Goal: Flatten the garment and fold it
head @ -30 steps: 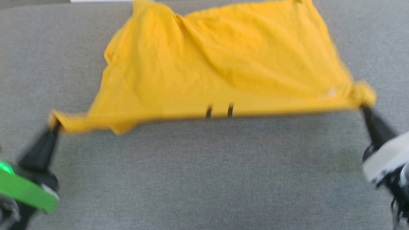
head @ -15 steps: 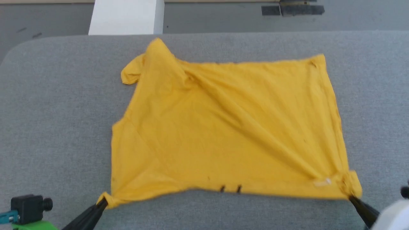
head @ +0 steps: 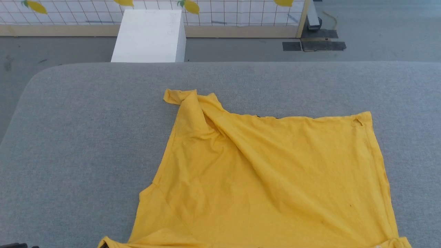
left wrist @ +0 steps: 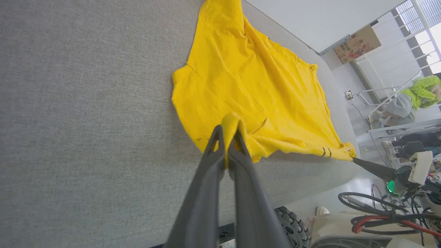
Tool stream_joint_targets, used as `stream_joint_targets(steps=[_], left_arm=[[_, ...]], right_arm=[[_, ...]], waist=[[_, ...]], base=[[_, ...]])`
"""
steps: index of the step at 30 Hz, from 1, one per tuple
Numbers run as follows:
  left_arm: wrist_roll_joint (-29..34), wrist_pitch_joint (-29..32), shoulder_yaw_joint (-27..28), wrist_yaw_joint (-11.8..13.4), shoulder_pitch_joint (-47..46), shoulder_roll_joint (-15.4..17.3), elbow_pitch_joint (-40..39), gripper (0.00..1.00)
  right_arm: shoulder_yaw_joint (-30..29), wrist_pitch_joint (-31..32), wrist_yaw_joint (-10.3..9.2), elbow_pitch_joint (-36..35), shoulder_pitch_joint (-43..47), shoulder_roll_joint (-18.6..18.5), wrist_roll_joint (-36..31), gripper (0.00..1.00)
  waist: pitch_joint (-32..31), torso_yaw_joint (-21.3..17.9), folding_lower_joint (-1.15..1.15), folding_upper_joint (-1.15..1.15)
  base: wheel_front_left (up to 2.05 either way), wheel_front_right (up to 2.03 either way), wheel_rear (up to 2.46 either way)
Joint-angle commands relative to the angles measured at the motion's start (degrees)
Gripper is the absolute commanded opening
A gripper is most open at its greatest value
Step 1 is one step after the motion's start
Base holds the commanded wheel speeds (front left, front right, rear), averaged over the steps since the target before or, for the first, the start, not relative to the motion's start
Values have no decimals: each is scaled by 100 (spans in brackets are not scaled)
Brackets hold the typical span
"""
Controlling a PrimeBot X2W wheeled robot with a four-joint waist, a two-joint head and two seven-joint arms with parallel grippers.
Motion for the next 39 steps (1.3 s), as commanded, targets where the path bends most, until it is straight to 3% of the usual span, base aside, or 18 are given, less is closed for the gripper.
stream_joint_targets(steps=[1, 9, 15, 27, 34, 39], left_arm=[[-41, -71, 75, 51, 120, 96, -52, 0], [373, -112, 238, 266, -12, 319, -369, 0], [938, 10, 273, 301, -859, 171, -236, 0], [1939, 613, -471, -141, -3198, -1047, 1083, 0], [2304, 840, -914, -284, -3972, -1557, 2247, 0], [2337, 1327, -1460, -374, -4316, -1837, 2978, 0]], right_arm=[[-18, -18, -9, -45, 66, 2, 69, 0], [303, -566, -9, -411, -263, 2, -273, 0], [735, -968, -9, -463, -847, -9, -845, 0], [1472, -1370, -9, 321, -2013, -242, -1458, 0], [1702, -1495, -9, 836, -2372, -319, -1708, 0], [1891, -1340, -9, 1259, -2577, -303, -1832, 0]], waist=[[-52, 26, 1, 0], [-38, 54, 1, 0], [164, 35, 1, 0], [915, -125, 1, 0], [1229, -166, 1, 0], [1289, -206, 1, 0]], base=[[0, 0, 0], [0, 0, 0], [0, 0, 0], [0, 0, 0], [0, 0, 0], [0, 0, 0]])
